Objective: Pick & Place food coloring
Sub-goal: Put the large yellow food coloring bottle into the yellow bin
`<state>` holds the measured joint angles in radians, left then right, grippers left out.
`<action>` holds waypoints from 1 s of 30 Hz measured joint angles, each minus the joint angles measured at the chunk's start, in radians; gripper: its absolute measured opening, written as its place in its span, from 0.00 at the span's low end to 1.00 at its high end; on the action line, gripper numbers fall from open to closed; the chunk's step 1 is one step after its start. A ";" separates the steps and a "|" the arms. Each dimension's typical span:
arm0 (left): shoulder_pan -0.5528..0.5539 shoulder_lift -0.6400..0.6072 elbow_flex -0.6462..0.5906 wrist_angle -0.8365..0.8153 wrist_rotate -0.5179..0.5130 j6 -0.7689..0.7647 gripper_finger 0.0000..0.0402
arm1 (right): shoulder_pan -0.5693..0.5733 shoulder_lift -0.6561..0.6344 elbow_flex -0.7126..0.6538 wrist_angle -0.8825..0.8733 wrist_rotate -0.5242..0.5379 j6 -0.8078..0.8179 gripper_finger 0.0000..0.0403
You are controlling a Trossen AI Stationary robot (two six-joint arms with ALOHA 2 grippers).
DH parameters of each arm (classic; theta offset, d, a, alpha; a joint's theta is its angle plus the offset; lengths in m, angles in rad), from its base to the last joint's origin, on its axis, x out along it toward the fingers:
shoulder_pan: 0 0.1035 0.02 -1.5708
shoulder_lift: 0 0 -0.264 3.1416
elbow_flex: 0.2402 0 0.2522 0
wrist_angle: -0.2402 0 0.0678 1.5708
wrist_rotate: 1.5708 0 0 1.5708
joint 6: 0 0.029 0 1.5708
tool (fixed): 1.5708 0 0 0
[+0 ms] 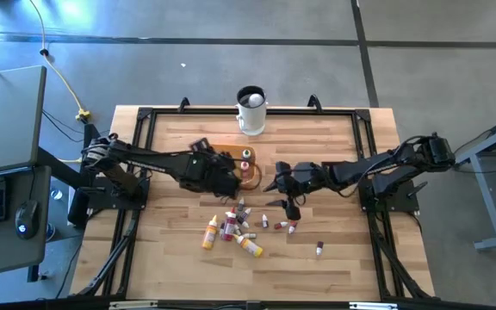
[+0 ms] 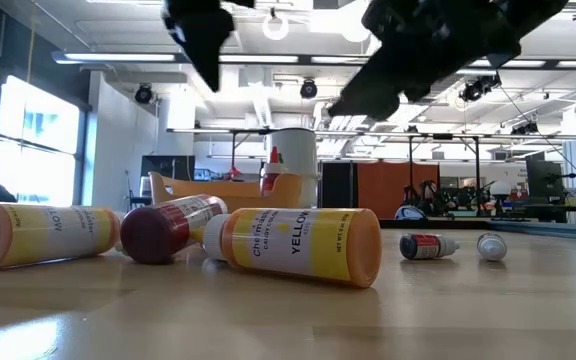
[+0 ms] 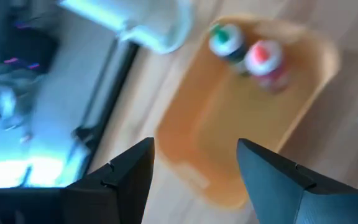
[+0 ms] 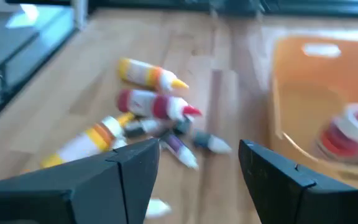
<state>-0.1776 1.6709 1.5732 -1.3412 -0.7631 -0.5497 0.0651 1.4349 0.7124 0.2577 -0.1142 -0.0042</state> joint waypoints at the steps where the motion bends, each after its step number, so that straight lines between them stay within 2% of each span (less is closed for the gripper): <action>1: -0.014 0.000 0.006 -0.056 -0.019 -0.044 0.56 | 0.014 0.000 0.002 0.015 0.002 0.001 0.54; 4: -0.052 -0.001 0.005 -0.225 -0.038 -0.189 0.56 | 0.053 0.000 0.039 0.012 0.015 0.003 0.53; 7: -0.090 -0.014 -0.023 -0.209 -0.026 -0.254 0.56 | 0.093 0.016 0.083 0.011 0.084 0.003 0.53; 10: -0.133 -0.038 -0.047 -0.225 0.037 -0.272 0.56 | 0.121 0.072 0.141 -0.026 0.111 0.004 0.53; 15: -0.208 -0.069 -0.128 -0.193 0.137 -0.425 0.56 | 0.140 0.225 0.265 -0.122 0.110 0.029 0.53; 18: -0.244 -0.077 -0.174 -0.151 0.287 -0.565 0.56 | 0.139 0.315 0.356 -0.225 0.111 0.040 0.53; 22: -0.264 -0.076 -0.265 0.049 0.422 -0.637 0.56 | 0.139 0.397 0.466 -0.375 0.109 0.025 0.53; 26: -0.269 -0.077 -0.380 0.315 0.454 -0.633 0.56 | 0.139 0.429 0.526 -0.469 0.105 0.025 0.53; 30: -0.256 -0.076 -0.476 0.509 0.506 -0.640 0.56 | 0.139 0.427 0.539 -0.501 0.105 0.024 0.53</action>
<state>-0.4336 1.5948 1.0975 -0.8325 -0.2567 -1.1894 0.2039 1.8622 1.2511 -0.2428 -0.0094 0.0200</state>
